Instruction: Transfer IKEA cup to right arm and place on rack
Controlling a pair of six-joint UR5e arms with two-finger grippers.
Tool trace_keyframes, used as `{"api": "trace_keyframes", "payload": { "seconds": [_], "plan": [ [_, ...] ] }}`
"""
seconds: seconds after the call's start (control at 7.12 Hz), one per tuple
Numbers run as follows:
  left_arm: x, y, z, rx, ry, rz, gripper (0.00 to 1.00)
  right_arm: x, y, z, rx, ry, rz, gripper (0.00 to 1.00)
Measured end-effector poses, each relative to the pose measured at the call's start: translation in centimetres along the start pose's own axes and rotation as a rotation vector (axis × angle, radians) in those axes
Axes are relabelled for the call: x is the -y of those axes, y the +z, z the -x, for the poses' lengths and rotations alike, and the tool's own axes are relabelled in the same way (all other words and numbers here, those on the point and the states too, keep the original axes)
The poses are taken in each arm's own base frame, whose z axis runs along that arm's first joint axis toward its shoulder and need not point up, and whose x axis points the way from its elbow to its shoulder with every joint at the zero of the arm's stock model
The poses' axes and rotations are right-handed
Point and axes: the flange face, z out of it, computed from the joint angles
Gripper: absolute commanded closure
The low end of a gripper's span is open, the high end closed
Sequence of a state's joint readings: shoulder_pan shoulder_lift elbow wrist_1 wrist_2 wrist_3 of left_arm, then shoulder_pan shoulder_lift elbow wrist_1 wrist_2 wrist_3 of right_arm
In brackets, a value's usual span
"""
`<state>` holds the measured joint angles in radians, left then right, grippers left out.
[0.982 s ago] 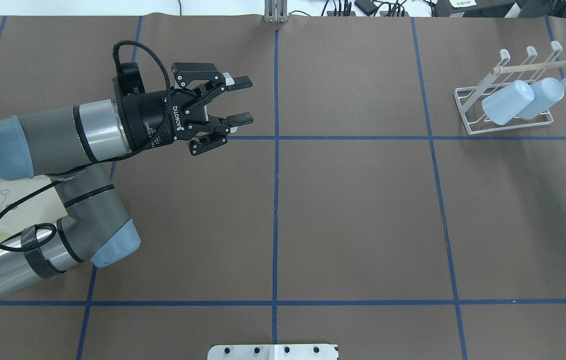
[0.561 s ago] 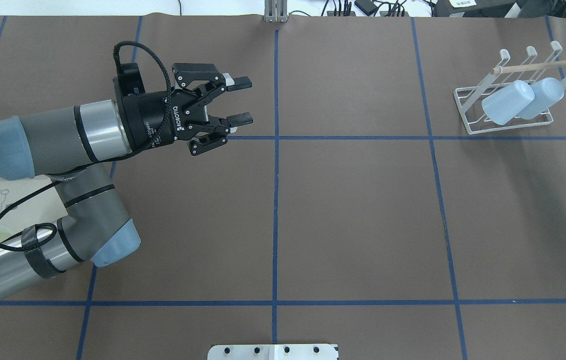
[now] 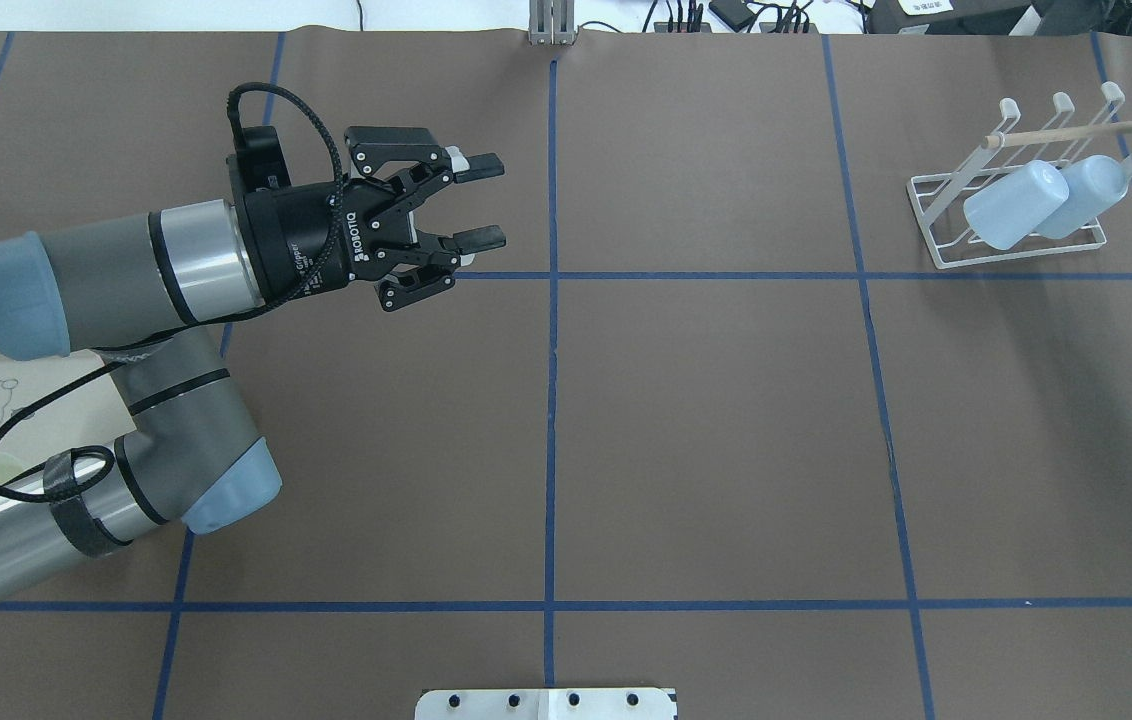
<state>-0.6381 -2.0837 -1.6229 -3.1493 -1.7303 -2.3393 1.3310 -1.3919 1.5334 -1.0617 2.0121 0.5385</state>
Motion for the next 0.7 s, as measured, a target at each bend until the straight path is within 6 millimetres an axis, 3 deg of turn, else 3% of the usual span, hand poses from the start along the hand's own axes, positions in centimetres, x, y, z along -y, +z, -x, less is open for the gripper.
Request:
{"api": "trace_keyframes", "payload": {
  "seconds": [0.7],
  "plan": [
    [0.02,0.05,0.01,0.0,0.0,0.0,0.33,-0.56,0.72,-0.15,-0.002,0.001,0.017,1.0]
  ]
}}
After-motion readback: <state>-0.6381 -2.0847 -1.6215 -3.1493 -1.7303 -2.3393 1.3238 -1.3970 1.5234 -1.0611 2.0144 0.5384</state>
